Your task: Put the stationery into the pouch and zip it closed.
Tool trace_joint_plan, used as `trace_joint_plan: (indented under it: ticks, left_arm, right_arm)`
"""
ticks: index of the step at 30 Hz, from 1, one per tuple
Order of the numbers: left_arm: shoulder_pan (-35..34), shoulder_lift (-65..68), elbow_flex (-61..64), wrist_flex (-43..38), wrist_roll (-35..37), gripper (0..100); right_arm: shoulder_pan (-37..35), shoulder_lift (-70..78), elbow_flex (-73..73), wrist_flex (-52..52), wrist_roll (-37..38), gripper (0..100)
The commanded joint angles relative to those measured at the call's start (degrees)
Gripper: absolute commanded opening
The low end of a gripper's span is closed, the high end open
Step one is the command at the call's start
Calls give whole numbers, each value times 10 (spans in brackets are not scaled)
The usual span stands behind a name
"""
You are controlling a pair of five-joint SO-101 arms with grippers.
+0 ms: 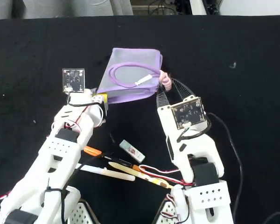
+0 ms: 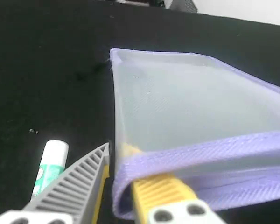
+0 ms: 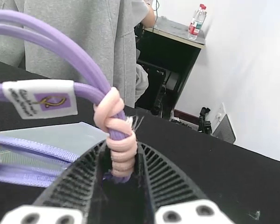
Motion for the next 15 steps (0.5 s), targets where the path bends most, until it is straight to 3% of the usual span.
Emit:
trace_joint_plan:
  ticks: [1, 9, 12, 15]
  left_arm:
    - [3, -4, -26, -20, 4, 36]
    - [2, -69, -38, 4, 4, 28]
    - [2, -77, -88, 83, 4, 28]
    - [0, -74, -155, 176, 4, 28]
  right_arm:
    - [13, -16, -43, 0, 2, 14]
    - [13, -35, -44, 1, 1, 16]
    - [13, -63, -48, 40, 1, 28]
    - [5, -108, -49, 77, 0, 119]
